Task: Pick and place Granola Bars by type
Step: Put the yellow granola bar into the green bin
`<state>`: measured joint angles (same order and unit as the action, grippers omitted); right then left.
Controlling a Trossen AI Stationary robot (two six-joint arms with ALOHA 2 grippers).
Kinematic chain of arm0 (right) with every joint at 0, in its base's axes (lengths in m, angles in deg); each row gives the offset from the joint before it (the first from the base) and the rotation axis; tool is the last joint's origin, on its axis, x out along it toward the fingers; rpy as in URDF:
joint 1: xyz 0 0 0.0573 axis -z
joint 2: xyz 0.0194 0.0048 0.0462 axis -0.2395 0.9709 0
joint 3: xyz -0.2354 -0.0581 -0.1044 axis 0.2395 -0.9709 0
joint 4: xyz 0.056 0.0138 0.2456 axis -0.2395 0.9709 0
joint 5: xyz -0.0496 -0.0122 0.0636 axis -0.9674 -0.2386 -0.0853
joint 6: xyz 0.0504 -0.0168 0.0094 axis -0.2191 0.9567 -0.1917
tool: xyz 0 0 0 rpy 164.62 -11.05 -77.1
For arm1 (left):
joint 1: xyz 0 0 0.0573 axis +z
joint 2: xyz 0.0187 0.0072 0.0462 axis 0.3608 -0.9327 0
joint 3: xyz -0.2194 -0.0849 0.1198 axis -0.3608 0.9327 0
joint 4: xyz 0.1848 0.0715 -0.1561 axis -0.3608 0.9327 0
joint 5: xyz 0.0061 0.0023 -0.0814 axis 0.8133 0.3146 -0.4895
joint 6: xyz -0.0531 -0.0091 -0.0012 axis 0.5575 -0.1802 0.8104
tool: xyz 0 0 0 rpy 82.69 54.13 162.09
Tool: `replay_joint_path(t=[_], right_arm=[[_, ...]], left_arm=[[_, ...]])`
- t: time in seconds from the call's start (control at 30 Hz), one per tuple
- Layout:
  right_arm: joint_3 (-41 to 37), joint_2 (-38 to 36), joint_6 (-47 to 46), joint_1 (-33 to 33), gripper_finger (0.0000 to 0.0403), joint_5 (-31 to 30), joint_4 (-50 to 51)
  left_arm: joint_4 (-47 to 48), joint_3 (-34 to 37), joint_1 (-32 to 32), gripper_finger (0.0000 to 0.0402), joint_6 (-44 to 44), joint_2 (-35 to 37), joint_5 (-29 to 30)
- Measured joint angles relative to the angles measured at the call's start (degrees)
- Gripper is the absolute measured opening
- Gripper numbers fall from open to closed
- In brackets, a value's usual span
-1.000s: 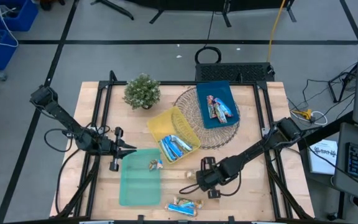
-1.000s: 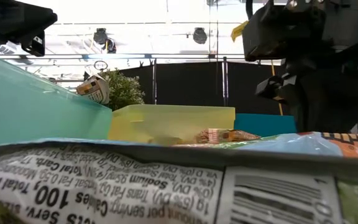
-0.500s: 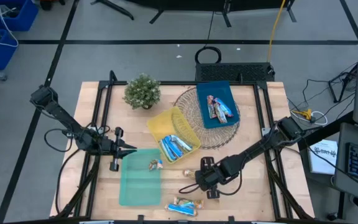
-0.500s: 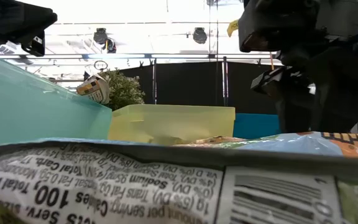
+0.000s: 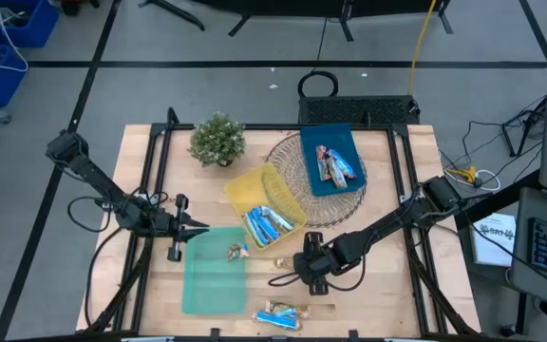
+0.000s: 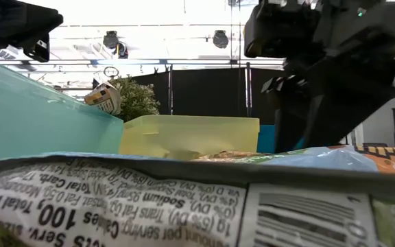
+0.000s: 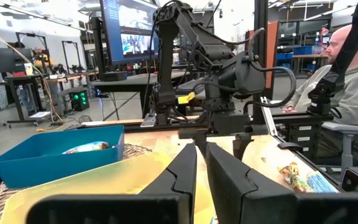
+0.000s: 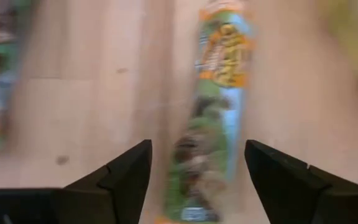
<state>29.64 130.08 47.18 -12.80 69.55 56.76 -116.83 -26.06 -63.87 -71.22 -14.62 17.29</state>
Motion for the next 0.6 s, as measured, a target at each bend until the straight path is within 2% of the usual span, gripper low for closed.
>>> replay_joint_path(t=[0.1,0.27,0.43,0.6], right_arm=[[-1.2,0.0,0.9,1.1,0.024,-0.9,-0.8],[-4.1,-0.1,-1.1,2.6,0.0229,3.3,-2.1],[-6.4,-0.4,-1.8,2.8,0.0215,3.8,-5.4],[-6.6,-0.4,-1.7,2.8,0.0158,3.5,-5.3]], left_arm=[[0.0,0.0,0.0,0.004,0.0,0.0,0.0],[0.1,0.0,0.0,0.004,0.0,0.0,0.0],[0.0,0.0,0.0,0.004,0.0,0.0,0.0],[0.1,0.0,0.0,0.004,0.0,0.0,0.0]])
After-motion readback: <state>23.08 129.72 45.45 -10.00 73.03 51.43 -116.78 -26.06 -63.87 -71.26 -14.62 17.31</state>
